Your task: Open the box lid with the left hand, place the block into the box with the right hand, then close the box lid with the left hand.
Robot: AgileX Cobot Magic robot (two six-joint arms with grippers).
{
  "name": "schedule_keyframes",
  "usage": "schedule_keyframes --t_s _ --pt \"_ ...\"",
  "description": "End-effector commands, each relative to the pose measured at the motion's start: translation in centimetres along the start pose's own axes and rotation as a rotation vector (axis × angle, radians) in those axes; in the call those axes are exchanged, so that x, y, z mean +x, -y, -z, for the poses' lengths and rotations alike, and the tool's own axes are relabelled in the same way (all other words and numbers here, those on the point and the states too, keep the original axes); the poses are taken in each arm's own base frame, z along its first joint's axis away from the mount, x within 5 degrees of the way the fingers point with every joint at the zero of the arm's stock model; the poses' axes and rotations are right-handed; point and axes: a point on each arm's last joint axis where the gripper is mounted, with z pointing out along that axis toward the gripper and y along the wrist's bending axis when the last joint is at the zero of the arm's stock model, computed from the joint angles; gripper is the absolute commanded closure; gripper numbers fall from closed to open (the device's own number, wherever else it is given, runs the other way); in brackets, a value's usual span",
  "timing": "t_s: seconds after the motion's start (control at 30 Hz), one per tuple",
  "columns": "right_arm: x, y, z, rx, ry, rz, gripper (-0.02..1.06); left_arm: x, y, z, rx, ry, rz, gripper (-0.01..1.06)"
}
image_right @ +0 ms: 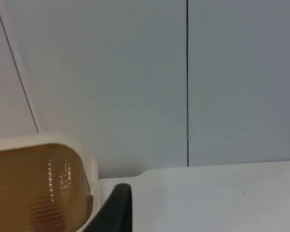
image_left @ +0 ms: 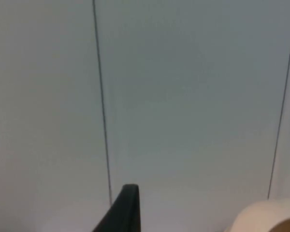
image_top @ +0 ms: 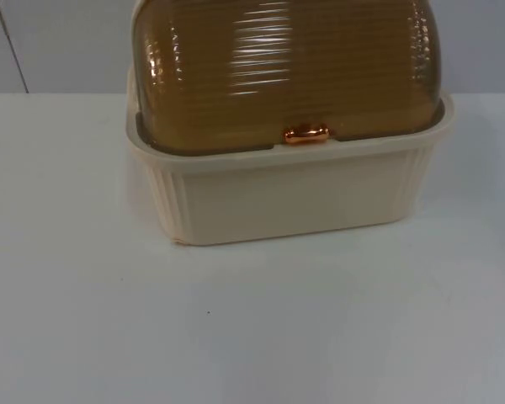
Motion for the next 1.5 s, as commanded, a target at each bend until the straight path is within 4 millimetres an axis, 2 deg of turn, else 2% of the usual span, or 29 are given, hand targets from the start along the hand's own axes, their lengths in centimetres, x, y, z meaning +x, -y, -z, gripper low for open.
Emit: schedule_keyframes --t_s 0.0,0.1,0.13,0.23,0.3,0.37,0.47,0.5,0.57,0.7,0.93,1.07,1.27,1.47 --pt "0.4 0.2 1.1 0.003 0.012 0.014 0.0 0.1 -0.4 1.7 -0.023 -0.01 -0.013 0.01" --pt "1.2 0.4 2.8 0.006 0.002 0.013 0.0 0.3 -0.7 4.2 -0.021 0.005 -0.145 0.01" --pt "1.2 0.4 2.8 0.006 0.002 0.013 0.0 0.3 -0.7 4.2 -0.021 0.005 -0.145 0.01" --pt "2.4 0.5 4.6 -0.005 -0.023 0.088 0.0 0.7 -0.4 6.9 0.045 0.059 -0.208 0.01" --pt "2.7 0.4 5.0 -0.016 -0.015 0.108 0.0 0.7 -0.3 7.3 0.063 0.062 -0.197 0.01" --pt "3.4 0.4 5.4 -0.028 0.0 0.112 0.0 1.4 0.5 8.3 0.168 0.037 -0.226 0.01" --pt "5.2 0.3 4.9 -0.047 -0.016 0.101 0.0 2.7 1.2 8.2 0.256 -0.029 -0.217 0.01" --pt "5.2 0.3 4.9 -0.047 -0.016 0.101 0.0 2.7 1.2 8.2 0.256 -0.029 -0.217 0.01" --pt "6.4 0.2 4.6 -0.062 -0.035 0.092 0.0 4.3 1.5 7.5 0.288 -0.087 -0.184 0.01" --pt "7.9 0.1 4.4 -0.08 -0.052 0.08 0.0 5.9 1.7 7.3 0.314 -0.177 -0.183 0.01" --pt "9.7 0.1 4.0 -0.079 -0.111 0.078 0.0 7.4 1.5 7.0 0.292 -0.286 -0.136 0.01" --pt "11.2 0.2 3.5 -0.072 -0.191 0.082 0.0 9.0 1.3 6.8 0.289 -0.403 -0.15 0.01" --pt "13.7 0.2 2.1 -0.078 -0.282 0.079 0.0 10.5 1.2 6.8 0.282 -0.433 -0.154 0.01" --pt "15.0 0.2 1.2 -0.077 -0.338 0.081 0.0 12.3 1.1 7.2 0.286 -0.481 -0.153 0.01"
